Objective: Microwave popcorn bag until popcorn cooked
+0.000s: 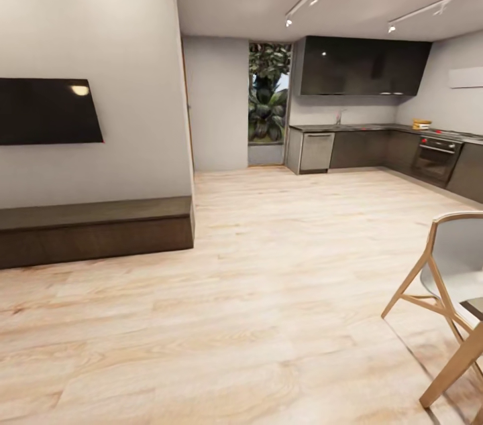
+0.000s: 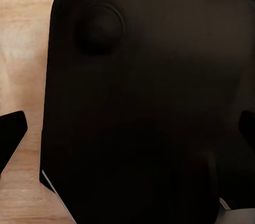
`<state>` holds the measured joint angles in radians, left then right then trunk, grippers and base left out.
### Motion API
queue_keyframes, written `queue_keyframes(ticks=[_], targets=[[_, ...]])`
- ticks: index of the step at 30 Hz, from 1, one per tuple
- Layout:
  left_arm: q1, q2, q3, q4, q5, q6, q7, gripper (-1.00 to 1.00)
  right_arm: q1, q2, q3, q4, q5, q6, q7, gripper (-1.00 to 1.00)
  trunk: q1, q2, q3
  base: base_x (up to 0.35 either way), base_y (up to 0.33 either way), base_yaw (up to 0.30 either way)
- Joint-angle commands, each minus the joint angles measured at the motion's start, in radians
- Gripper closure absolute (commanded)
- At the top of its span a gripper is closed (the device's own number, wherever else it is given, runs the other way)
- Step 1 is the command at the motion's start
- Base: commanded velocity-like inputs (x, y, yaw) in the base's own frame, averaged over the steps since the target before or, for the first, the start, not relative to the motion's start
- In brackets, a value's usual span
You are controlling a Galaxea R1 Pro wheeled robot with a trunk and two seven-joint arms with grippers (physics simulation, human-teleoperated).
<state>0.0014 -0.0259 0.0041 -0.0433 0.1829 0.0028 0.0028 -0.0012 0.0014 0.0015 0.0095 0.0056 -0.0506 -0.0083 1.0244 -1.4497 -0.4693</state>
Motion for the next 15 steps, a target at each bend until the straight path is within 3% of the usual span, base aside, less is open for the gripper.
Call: queue_keyframes(ticks=[1, 15], targets=[[0.000, 0.000, 0.000, -0.001, 0.007, 0.000, 0.000, -1.00, 0.000, 0.000, 0.000, 0.001, 0.001, -0.005, -0.001, -1.00, 0.001, 0.000, -0.001, 0.326, 0.000, 0.000], [0.000, -0.002, -0.001, -0.001, 0.007, 0.000, 0.000, -1.00, 0.000, 0.000, 0.000, 0.001, 0.001, -0.005, -0.001, -1.00, 0.001, 0.000, -0.001, 0.326, 0.000, 0.000]])
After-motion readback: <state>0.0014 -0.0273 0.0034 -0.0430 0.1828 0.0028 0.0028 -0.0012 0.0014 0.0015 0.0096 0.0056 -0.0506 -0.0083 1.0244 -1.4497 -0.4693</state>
